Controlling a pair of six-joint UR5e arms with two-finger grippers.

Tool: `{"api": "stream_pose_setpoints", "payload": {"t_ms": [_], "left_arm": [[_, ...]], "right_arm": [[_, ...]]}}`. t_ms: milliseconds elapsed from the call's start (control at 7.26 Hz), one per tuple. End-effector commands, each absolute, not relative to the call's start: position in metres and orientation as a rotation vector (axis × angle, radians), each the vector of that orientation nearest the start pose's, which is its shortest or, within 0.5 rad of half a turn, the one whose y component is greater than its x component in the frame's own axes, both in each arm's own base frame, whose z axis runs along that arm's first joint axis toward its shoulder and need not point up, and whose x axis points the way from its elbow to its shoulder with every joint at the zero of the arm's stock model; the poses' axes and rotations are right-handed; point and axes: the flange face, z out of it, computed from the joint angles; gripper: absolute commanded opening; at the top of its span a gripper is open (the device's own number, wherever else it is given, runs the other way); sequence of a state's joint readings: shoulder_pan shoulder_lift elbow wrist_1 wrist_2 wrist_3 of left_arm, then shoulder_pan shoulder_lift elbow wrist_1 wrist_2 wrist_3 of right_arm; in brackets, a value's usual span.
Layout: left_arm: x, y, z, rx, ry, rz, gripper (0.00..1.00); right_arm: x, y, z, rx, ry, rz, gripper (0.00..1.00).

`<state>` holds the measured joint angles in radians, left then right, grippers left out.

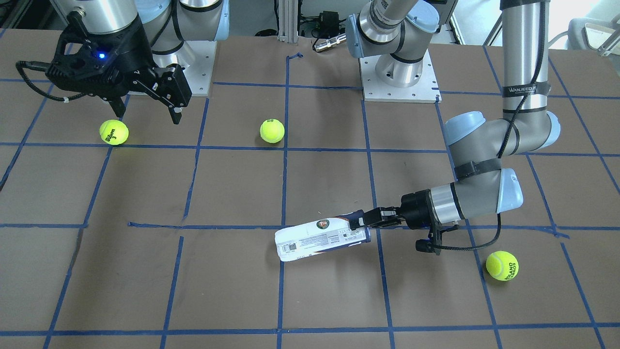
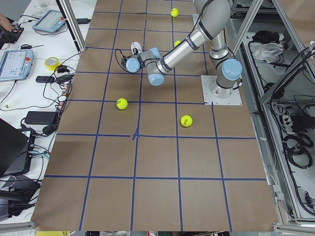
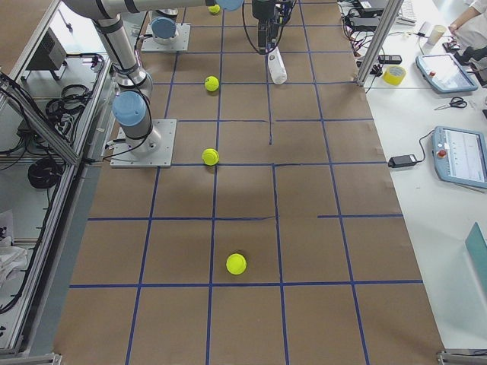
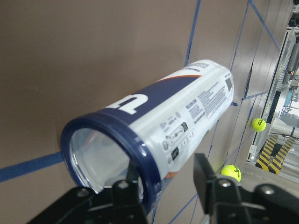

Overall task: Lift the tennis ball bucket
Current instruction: 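Lift the tube with the left gripper and swing it upright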

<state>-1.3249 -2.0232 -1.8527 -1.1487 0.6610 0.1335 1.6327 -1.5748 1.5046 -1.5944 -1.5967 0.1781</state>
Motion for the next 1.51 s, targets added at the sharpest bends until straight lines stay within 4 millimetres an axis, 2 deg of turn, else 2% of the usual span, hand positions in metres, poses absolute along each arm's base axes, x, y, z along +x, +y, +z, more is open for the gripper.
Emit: {"api": "stream_pose_setpoints", "payload": {"t_ms": [0,275,413,688,1101,1377], "left_arm": [[-0.07,-0.614,0.237,0.397,-2.245,-0.123,0.0],[-0.086,-0.633,0.285,0.459,-2.362,-0.085,0.0],[-0.104,-0.641,0.314,0.469,-2.468,-0.053,0.0],[-0.137,-0.652,0.347,0.462,-2.675,0.028,0.0],[-0.179,-0.651,0.369,0.364,-2.9,0.084,0.0],[-0.197,-0.649,0.367,0.324,-2.941,0.088,0.0]], "right_arm": [[0.161,-0.49,0.533,0.181,3.143,-0.185,1.0],[0.163,-0.489,0.529,0.176,3.146,-0.168,1.0],[0.161,-0.49,0.527,0.177,3.153,-0.175,1.0],[0.162,-0.489,0.526,0.173,3.157,-0.174,1.0],[0.161,-0.49,0.526,0.178,3.157,-0.176,1.0],[0.161,-0.49,0.525,0.181,3.147,-0.166,1.0]]}}
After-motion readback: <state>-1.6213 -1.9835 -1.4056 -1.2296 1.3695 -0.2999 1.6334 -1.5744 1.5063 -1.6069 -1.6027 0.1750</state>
